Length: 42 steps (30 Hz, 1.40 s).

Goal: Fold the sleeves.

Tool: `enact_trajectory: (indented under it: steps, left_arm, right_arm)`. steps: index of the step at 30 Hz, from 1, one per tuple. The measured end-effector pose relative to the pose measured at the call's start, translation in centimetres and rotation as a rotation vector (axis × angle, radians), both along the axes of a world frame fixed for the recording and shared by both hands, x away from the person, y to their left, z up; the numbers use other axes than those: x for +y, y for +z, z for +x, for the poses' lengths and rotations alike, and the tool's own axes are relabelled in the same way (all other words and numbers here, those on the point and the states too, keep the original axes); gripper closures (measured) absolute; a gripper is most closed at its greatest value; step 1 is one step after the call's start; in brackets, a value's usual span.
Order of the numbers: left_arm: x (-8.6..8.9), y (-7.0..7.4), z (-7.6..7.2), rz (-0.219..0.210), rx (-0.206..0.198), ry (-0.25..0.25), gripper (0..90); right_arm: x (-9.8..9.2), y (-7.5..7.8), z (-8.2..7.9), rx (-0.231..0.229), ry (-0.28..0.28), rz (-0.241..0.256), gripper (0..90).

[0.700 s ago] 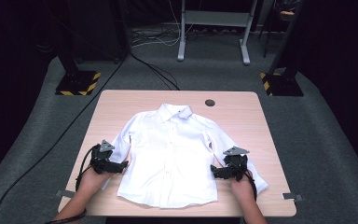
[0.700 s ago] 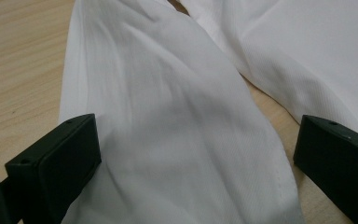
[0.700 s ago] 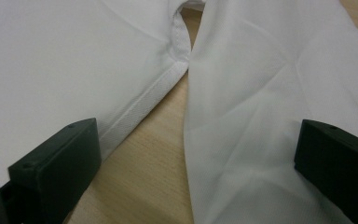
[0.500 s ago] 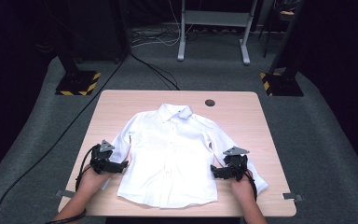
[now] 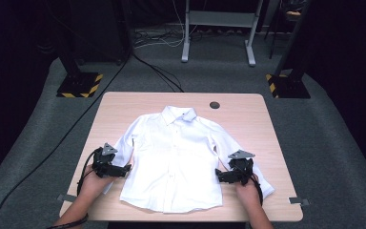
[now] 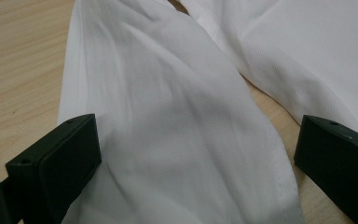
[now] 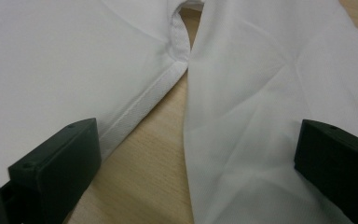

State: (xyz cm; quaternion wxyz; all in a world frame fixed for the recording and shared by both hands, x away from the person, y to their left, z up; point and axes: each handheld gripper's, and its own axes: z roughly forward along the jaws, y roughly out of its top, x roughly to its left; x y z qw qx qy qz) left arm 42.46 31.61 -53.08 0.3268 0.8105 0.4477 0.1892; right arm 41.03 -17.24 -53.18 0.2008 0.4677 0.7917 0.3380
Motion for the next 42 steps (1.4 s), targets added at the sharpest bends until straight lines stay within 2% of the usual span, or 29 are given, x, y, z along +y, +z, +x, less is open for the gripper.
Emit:
enact_trajectory:
  steps: [2, 5, 8, 11, 15, 17, 23, 27, 31, 39, 42]
  left_arm:
    - [0.2, 0.0, 0.0, 0.002, -0.003, -0.015, 0.5]
    - [0.2, 0.0, 0.0, -0.002, -0.006, -0.002, 1.9]
    - [0.2, 0.3, 0.1, 0.004, 0.009, 0.017, 3.8]
    - [0.2, 0.4, -0.1, 0.005, 0.019, 0.005, 4.7]
    - [0.7, 1.1, -0.3, -0.043, 0.038, -0.012, 5.4]
    - [1.1, 1.5, -0.4, -0.076, 0.034, -0.014, 5.4]
    - [2.0, 2.4, -0.8, -0.095, 0.004, 0.002, 9.1]
    - [2.5, 2.8, -1.0, -0.102, -0.027, 0.035, 9.9]
    - [3.0, 3.1, -1.1, -0.106, -0.027, 0.044, 11.0]
    - [3.6, 3.5, -1.2, -0.123, -0.027, 0.051, 19.0]
    - [4.3, 4.0, -1.3, -0.144, -0.019, 0.075, 21.4]
  right_arm:
    - [0.0, 0.0, 0.0, 0.0, 0.0, 0.0, 0.0]
    - [0.0, 0.0, 0.0, 0.0, 0.0, 0.0, 0.0]
    - [0.0, 0.0, 0.0, 0.0, 0.0, 0.0, 0.0]
    - [0.0, 0.0, 0.0, 0.0, 0.0, 0.0, 0.0]
    - [0.0, 0.0, 0.0, 0.0, 0.0, 0.0, 0.0]
    - [0.0, 0.0, 0.0, 0.0, 0.0, 0.0, 0.0]
    - [0.0, 0.0, 0.0, 0.0, 0.0, 0.0, 0.0]
    - [0.0, 0.0, 0.0, -0.001, 0.0, 0.0, 0.0]
    - [0.0, 0.0, 0.0, 0.0, 0.0, 0.0, 0.0]
    - [0.0, 0.0, 0.0, -0.001, 0.001, 0.0, 0.0]
    - [0.0, 0.0, 0.0, -0.001, 0.001, 0.0, 0.0]
